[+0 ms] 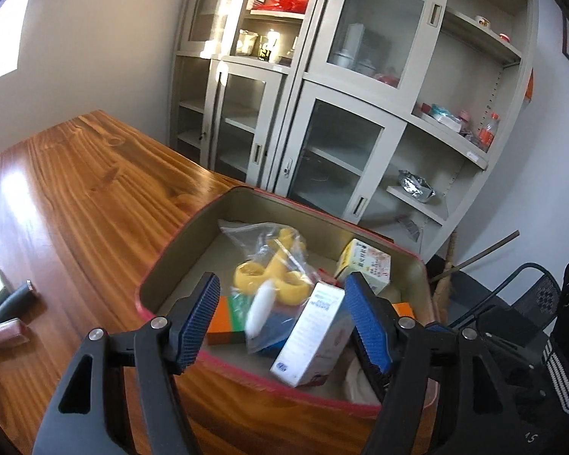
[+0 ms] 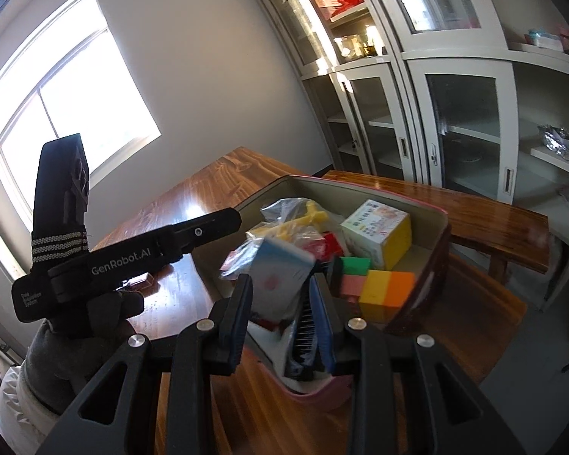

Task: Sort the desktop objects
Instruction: 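Carry the baby-wash box over the pink box and open the left tool, then move both open tools back over the table, then close the left tool on the gold lipstick tube, then lift the gold lipstick with the left tool while the right tool grasps the pink lip gloss, then carry lipstick and lip gloss over the pink box and open both tools, then move both open tools back over the table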

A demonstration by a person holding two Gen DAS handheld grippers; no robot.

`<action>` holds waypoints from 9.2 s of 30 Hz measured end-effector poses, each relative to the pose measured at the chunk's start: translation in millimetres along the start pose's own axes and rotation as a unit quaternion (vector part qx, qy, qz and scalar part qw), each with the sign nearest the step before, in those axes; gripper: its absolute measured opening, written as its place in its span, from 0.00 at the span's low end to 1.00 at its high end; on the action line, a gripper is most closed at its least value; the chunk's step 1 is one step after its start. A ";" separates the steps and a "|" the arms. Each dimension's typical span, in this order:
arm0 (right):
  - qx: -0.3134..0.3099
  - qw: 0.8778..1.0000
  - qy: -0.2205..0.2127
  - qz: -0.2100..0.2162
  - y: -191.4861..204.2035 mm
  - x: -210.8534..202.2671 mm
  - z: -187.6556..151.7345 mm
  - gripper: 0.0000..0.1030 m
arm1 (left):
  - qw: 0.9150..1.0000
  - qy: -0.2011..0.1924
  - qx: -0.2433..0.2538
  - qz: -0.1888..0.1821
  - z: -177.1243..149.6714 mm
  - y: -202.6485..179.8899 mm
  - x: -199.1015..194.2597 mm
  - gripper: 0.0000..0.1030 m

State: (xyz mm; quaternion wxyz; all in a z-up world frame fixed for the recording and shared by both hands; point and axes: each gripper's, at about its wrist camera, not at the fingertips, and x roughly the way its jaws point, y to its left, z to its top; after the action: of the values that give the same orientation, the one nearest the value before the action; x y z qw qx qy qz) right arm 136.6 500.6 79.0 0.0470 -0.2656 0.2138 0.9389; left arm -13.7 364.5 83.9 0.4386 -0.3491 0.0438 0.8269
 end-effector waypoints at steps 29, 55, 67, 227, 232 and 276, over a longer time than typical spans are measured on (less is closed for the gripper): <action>-0.086 0.990 0.057 0.099 121.3 52.2 -28.6 0.67 | 0.980 -0.046 -0.099 0.169 -40.0 162.1 -103.2 0.73; -0.124 0.976 0.127 0.123 174.3 106.5 -61.3 0.67 | 0.954 0.004 -0.167 0.248 -84.0 292.6 -110.2 0.73; -0.155 0.970 0.132 0.130 195.8 127.9 -47.2 0.67 | 0.960 0.034 -0.159 0.228 -85.4 306.0 -94.5 0.39; 0.023 0.995 -0.025 -0.098 -21.7 12.1 21.7 0.26 | 0.999 -0.002 -0.011 -0.030 17.3 25.9 14.7 0.50; 0.025 0.995 -0.022 -0.089 -18.9 15.6 19.8 0.26 | 1.000 -0.009 -0.017 -0.011 13.5 38.6 4.0 0.51; -0.100 0.991 0.055 0.069 137.7 82.6 -24.3 0.70 | 0.957 -0.027 -0.189 0.220 -50.2 250.8 -98.4 0.65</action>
State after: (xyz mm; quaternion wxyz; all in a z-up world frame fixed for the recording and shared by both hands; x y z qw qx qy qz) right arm 49.9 363.6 69.3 -0.0569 -0.3049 0.1394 0.9404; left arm -139.7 123.8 48.1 0.1733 -0.3851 -0.0495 0.9051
